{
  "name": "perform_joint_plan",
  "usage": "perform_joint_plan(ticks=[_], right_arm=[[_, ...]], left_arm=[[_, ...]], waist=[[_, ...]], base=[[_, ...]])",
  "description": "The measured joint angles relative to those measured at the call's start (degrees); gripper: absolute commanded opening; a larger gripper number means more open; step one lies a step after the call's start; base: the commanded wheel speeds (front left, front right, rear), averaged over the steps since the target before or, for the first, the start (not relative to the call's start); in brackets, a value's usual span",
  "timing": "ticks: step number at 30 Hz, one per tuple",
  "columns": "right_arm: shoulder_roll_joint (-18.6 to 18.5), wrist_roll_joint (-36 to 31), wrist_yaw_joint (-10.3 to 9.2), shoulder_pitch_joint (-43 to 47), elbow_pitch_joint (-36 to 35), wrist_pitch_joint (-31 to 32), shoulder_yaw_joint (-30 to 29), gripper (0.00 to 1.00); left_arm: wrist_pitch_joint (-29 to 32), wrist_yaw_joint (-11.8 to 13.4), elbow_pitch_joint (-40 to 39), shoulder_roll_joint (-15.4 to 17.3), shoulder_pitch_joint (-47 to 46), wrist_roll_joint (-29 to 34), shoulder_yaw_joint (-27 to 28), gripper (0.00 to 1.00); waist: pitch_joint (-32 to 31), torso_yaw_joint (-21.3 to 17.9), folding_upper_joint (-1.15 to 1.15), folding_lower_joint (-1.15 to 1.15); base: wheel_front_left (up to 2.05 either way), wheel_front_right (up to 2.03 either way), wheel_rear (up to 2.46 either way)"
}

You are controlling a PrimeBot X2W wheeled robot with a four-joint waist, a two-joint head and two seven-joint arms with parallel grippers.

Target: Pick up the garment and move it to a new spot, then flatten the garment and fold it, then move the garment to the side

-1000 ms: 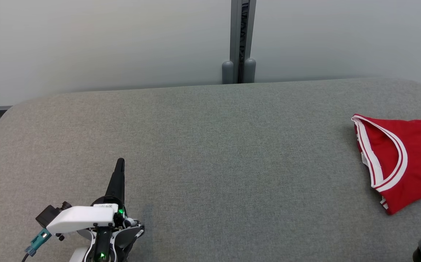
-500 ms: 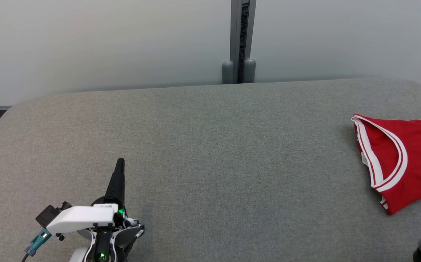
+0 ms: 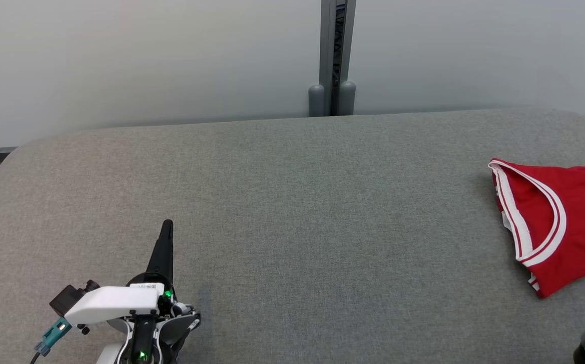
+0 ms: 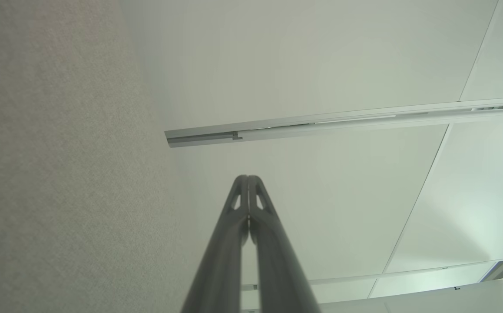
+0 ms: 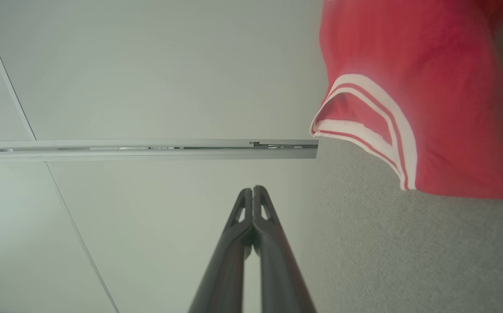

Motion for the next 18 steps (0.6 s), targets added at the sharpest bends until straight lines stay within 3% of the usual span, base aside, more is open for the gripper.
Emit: perform_joint_plan(ticks=[18], right_arm=[[0.07,-0.05,0.00,-0.01,0.01,0.01,-0.03,0.00]], left_arm=[[0.00,0.00,0.00,0.00,0.00,0.00,0.00,0.00]], waist=[[0.00,0.00,0.00,0.00]], base=[[0.00,0.00,0.00]])
